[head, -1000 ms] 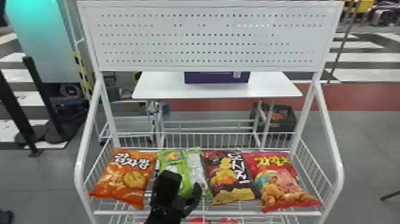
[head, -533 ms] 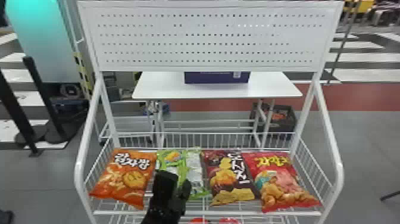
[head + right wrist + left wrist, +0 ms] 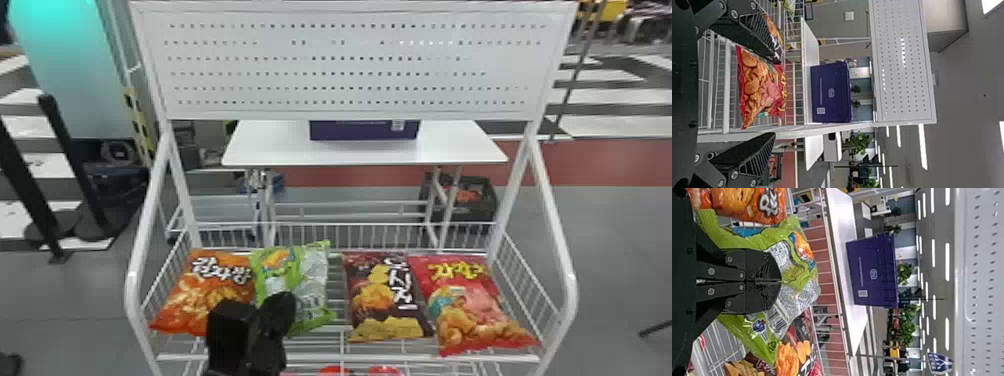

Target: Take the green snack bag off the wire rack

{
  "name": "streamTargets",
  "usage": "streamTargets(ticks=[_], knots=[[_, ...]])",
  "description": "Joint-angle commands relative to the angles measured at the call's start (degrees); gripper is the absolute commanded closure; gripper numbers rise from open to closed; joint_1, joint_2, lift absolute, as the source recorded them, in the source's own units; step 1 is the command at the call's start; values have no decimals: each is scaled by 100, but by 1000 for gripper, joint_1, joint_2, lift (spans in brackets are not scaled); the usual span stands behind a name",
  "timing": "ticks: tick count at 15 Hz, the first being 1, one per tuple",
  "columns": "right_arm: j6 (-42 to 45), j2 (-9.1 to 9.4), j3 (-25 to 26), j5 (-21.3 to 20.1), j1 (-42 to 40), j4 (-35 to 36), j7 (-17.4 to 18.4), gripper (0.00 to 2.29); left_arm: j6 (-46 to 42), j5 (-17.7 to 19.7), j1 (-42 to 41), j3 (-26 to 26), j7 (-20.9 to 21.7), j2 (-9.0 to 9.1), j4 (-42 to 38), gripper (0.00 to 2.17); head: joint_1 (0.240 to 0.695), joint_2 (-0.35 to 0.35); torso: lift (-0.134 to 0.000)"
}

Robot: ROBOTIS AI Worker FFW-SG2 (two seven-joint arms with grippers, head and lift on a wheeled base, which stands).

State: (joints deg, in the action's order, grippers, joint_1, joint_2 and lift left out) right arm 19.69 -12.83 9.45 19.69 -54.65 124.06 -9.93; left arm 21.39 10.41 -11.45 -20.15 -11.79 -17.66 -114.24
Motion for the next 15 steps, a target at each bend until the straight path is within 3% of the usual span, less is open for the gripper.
streamTargets(ticks=[1,4,8,15], knots=[[4,0,-22,-9,7,4,0,174,-508,13,-964,495,28,-212,-766,1892,499,0,0],[4,9,-57,-44,42,-14,8,174,-1879,136,-2274,1172,107,-335,-1302,1892,499,0,0],[-31,-9,-119,-70,112,-49,44,174,-3373,172,-3478,1743,186,-335,-1496,1889,499,0,0],[-66,-114,-40,53,174,-207,52,174,-4480,295,-4383,2604,204,-344,-1215,1892,499,0,0]])
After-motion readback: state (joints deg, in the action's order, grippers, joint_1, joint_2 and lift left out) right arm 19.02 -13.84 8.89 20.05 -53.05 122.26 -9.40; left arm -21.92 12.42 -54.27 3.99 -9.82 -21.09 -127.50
